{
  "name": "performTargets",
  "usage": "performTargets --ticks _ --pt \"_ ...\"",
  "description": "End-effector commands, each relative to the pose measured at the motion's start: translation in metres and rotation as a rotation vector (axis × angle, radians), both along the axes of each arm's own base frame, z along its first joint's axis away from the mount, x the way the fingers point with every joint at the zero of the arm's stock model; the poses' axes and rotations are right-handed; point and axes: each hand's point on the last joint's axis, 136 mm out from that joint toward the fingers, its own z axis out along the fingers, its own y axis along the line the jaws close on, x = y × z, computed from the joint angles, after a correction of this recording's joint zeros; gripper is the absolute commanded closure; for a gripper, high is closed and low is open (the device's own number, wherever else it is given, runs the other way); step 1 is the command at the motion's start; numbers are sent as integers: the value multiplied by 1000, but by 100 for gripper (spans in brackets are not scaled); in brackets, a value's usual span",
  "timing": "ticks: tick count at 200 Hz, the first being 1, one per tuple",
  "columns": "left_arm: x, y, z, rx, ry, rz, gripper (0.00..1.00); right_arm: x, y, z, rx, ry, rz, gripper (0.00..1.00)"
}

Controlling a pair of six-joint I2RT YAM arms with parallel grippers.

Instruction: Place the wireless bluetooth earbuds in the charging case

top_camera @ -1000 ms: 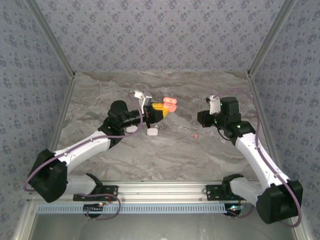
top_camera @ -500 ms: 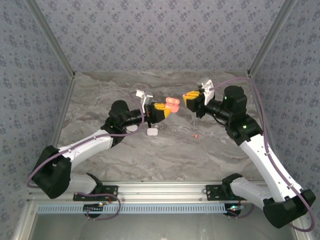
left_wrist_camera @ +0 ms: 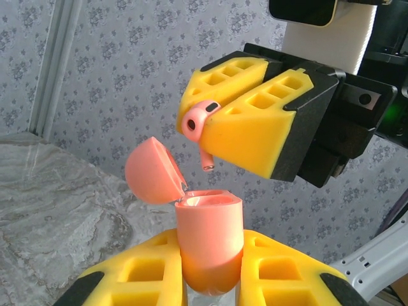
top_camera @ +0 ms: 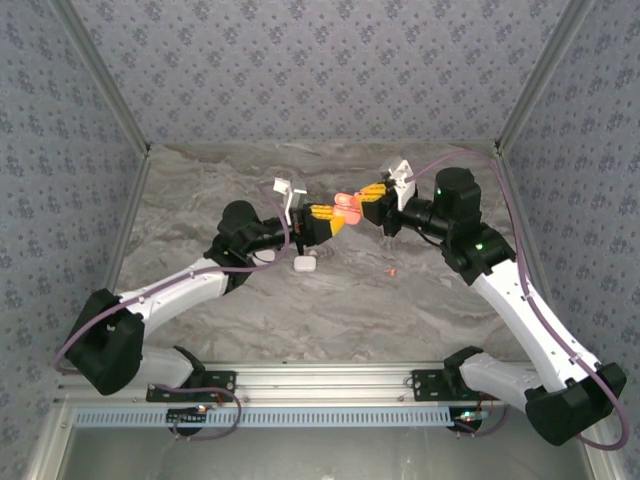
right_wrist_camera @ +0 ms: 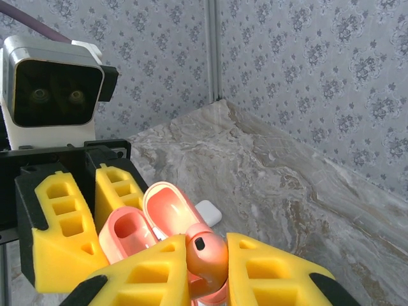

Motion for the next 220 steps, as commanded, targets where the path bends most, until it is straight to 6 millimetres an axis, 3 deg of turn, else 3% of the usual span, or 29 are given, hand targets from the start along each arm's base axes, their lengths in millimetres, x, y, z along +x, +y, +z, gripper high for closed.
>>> performTargets --ticks 1,121,220 --pt "-6 -1 30 -61 -74 -22 100 -5 5 11 0 -28 38 81" --pt "-6 0 30 -64 -78 -15 100 -16 7 -8 -42 28 91 81" --pt "-8 0 32 -70 -86 -18 100 -22 15 -4 4 111 185 74"
